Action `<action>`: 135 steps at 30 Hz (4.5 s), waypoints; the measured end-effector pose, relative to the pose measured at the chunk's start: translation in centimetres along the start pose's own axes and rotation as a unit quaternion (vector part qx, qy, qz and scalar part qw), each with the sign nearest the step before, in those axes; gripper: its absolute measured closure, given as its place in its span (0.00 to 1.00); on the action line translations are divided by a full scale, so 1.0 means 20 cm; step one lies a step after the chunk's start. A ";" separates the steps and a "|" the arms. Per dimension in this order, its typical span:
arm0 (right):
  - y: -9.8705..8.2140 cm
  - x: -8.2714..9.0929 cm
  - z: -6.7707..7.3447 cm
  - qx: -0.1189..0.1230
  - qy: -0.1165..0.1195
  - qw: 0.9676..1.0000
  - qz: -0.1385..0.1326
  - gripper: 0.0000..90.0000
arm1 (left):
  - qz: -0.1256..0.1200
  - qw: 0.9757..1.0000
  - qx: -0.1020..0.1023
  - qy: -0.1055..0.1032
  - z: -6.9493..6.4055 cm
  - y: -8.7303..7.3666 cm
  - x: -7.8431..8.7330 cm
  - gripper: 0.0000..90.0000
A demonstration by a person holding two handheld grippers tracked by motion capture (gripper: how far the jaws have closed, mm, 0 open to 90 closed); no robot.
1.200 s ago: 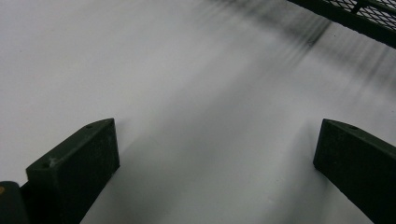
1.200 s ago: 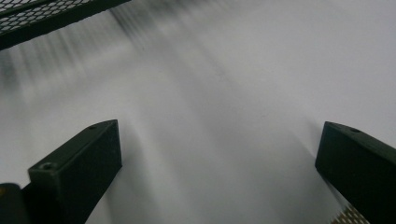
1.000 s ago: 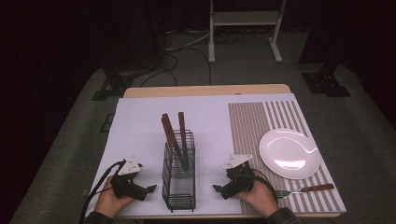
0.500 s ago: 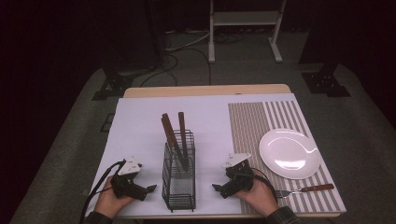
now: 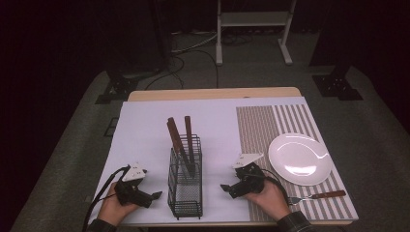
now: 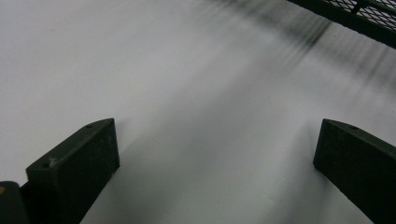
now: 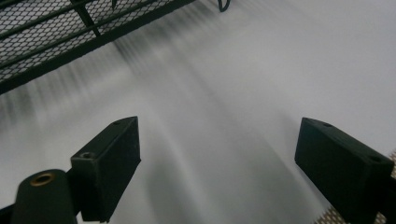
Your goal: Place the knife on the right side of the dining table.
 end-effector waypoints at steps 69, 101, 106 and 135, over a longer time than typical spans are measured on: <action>0.64 0.24 0.07 0.007 0.064 0.990 -0.122 0.16 | 0.000 1.000 0.000 0.000 0.00 0.00 0.00 0.00; 0.91 0.06 0.16 -0.006 0.110 0.983 -0.148 0.31 | 0.000 1.000 0.000 -0.001 0.00 0.00 0.00 0.00; 0.93 0.02 0.16 -0.009 0.116 0.981 -0.152 0.40 | 0.000 1.000 0.000 0.000 0.00 0.00 0.00 0.00; 0.90 0.11 0.24 -0.013 0.194 0.971 -0.137 0.84 | 0.001 1.000 -0.001 0.000 0.00 0.00 0.00 0.00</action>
Point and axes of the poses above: each handheld gripper's, and its own axes: x roughly backward along the jaws, y roughly out of its top, z roughly to its left, the point moved 3 cm from there along -x, roughly forward along the jaws, and after that the axes turned 15 degrees about -x, right-handed, at the moved point
